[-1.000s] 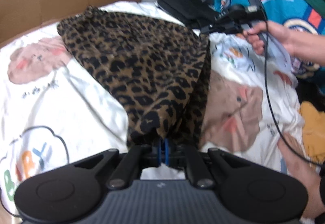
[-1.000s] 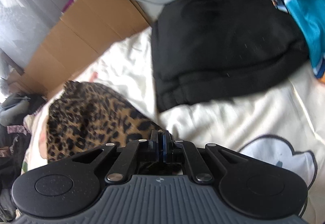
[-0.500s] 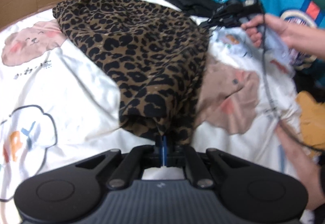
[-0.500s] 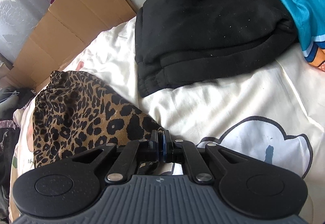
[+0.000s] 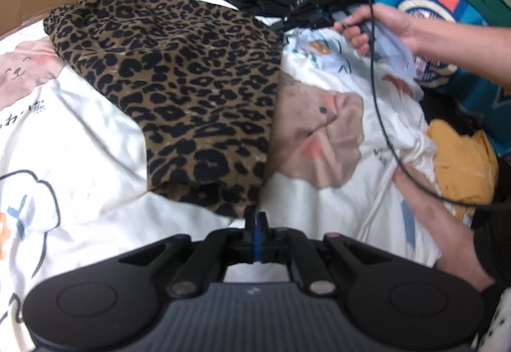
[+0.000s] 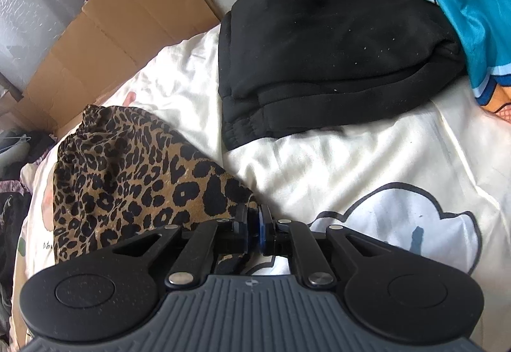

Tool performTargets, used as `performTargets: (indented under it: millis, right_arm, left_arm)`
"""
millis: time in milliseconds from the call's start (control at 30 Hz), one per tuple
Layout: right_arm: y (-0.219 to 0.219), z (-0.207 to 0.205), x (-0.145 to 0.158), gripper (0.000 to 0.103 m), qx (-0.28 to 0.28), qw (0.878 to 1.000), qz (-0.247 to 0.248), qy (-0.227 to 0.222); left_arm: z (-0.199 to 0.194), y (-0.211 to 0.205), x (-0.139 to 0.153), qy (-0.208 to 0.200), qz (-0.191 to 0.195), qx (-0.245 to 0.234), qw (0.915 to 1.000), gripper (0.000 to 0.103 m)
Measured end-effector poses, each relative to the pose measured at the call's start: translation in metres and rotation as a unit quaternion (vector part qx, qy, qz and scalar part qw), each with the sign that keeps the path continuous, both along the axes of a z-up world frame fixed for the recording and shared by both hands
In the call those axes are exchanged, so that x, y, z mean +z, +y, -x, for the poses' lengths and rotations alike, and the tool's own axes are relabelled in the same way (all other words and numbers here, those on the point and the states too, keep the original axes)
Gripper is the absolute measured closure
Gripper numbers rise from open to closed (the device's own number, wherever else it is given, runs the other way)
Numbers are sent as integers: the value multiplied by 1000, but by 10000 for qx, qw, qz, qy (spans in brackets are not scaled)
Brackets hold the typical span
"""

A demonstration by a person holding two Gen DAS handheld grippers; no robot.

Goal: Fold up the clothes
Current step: 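Tug the shorts edge with the left tool while the right tool pinches the hem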

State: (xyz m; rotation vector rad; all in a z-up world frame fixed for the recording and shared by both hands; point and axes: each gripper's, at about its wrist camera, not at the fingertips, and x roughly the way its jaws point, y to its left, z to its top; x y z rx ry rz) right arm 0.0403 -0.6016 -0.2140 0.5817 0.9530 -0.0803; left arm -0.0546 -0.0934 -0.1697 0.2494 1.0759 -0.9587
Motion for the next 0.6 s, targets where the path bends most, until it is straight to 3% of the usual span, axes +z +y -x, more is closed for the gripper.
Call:
performTargets:
  millis: [133, 433, 600]
  right_arm:
    - [-1, 10, 10, 79, -34, 9999, 65, -116]
    - [-3, 27, 32, 78, -210, 9988, 71, -436]
    - [5, 29, 37, 78, -120, 9987, 7, -490]
  left_arm:
    - [-2, 16, 5, -3, -30, -8, 10000, 100]
    - [-34, 15, 35, -854, 247, 154, 9959, 100]
    - [-56, -6, 23, -784, 265, 149, 9965, 100]
